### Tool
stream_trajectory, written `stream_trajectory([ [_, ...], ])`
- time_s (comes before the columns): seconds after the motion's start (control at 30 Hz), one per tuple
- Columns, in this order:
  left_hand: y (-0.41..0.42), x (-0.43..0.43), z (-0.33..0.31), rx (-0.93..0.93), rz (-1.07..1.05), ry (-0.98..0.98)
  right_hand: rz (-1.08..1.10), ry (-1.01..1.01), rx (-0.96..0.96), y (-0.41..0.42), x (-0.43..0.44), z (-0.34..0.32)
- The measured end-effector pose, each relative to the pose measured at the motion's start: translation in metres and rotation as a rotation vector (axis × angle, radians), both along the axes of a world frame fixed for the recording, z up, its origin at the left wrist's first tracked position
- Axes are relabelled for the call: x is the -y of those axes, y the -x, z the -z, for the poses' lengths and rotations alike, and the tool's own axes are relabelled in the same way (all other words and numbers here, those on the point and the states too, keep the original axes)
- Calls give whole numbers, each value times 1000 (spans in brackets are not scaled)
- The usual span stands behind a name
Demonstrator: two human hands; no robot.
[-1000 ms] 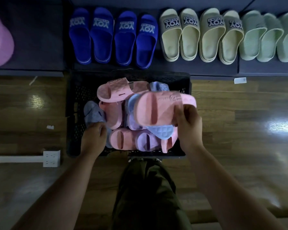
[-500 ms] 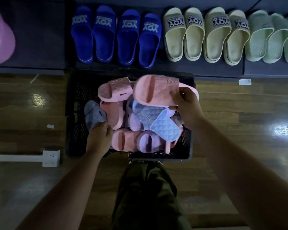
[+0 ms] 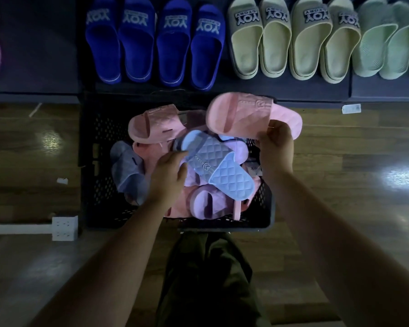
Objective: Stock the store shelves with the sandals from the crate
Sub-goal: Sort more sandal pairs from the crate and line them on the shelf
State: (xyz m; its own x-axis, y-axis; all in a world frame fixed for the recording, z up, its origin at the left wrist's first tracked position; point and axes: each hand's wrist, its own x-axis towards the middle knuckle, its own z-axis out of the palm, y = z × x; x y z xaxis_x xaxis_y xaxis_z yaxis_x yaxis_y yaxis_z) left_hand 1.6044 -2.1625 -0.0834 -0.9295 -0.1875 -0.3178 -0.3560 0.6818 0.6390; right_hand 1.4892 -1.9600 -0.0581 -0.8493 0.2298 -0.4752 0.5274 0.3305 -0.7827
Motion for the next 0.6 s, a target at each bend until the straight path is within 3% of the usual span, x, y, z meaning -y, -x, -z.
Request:
stream_trajectory([
  [0.13, 32, -26, 14, 143, 51, -11, -50, -83, 44, -2, -15, 7],
  [0.27, 38, -34, 20, 268, -41, 110, -199, -146, 79, -6, -24, 16],
  [0.33, 30, -27, 17, 244, -99, 159, -225, -145, 103, -7, -25, 21],
  [0.5, 8, 7, 12, 133, -190, 262, -302, -405, -62, -22, -27, 25],
  [0.6, 12, 10, 13, 81, -81, 347, -364, -407, 89, -39, -34, 30],
])
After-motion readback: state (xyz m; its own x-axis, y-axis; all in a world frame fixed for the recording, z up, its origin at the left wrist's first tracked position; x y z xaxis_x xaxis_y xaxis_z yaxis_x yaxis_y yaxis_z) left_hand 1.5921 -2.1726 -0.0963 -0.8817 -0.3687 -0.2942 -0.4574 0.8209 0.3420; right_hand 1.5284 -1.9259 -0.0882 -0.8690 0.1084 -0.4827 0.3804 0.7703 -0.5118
